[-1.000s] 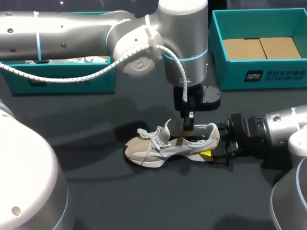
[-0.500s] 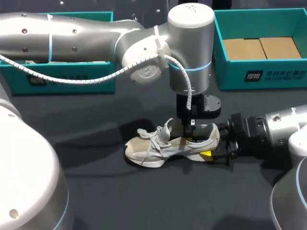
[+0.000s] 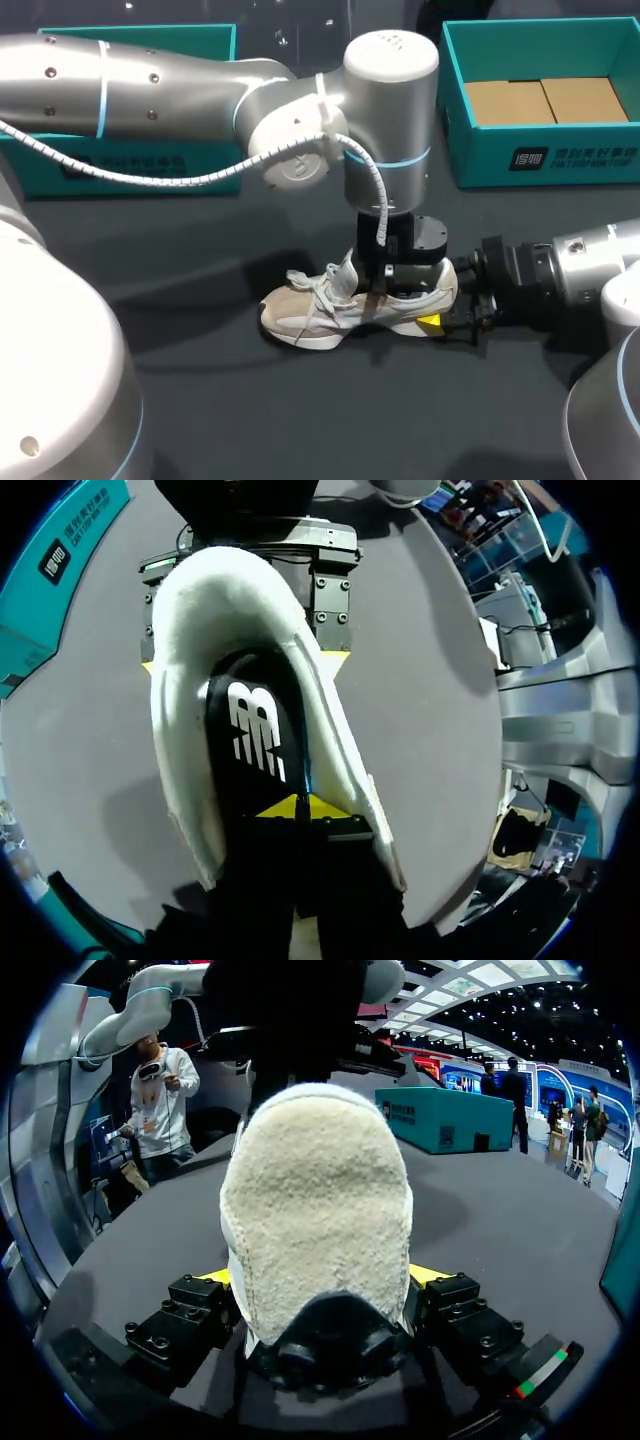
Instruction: Take the shoe out of the shoebox, open the shoe tongue, remove and reinsert the insole, then place the shoe into the shoebox
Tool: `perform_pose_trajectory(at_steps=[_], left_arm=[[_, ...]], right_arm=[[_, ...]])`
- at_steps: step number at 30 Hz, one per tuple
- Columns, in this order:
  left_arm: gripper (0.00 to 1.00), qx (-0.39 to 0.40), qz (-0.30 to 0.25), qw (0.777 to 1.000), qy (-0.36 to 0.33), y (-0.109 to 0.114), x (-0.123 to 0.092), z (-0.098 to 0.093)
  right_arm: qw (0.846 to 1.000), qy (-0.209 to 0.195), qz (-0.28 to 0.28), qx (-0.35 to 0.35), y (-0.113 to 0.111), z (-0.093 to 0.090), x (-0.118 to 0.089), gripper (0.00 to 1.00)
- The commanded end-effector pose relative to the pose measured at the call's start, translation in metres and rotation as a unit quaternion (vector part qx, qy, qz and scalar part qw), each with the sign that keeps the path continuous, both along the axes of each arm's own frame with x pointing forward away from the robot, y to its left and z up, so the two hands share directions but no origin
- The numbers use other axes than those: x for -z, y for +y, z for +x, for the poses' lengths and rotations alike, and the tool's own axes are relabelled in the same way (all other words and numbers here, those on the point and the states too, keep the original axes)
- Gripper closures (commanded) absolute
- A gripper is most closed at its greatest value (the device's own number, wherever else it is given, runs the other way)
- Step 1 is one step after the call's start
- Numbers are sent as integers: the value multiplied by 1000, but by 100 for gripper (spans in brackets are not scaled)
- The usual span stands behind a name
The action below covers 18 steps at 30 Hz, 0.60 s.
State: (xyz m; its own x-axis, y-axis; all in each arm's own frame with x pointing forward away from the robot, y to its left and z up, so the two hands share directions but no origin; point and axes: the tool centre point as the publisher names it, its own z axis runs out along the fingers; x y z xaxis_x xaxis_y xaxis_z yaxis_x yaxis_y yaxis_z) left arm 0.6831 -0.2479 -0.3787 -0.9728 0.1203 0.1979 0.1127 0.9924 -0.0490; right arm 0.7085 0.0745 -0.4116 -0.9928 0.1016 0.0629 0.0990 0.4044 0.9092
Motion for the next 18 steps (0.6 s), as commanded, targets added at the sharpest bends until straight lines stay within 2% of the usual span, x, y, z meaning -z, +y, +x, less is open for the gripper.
perform_pose_trajectory(at_steps=[1,6,8,18], left_arm=[[70,-2,-3,1000,-10,1,8,-4],[68,0,-7,999,-37,-3,19,-1],[64,3,-7,999,-46,-4,23,0],[55,21,-5,995,-102,-7,44,3]], right_arm=[[1000,0,-2,1,1,0,1,100],[1000,0,-2,1,1,0,1,100],[1000,0,-2,1,1,0,1,100],[1000,0,-2,1,1,0,1,100]])
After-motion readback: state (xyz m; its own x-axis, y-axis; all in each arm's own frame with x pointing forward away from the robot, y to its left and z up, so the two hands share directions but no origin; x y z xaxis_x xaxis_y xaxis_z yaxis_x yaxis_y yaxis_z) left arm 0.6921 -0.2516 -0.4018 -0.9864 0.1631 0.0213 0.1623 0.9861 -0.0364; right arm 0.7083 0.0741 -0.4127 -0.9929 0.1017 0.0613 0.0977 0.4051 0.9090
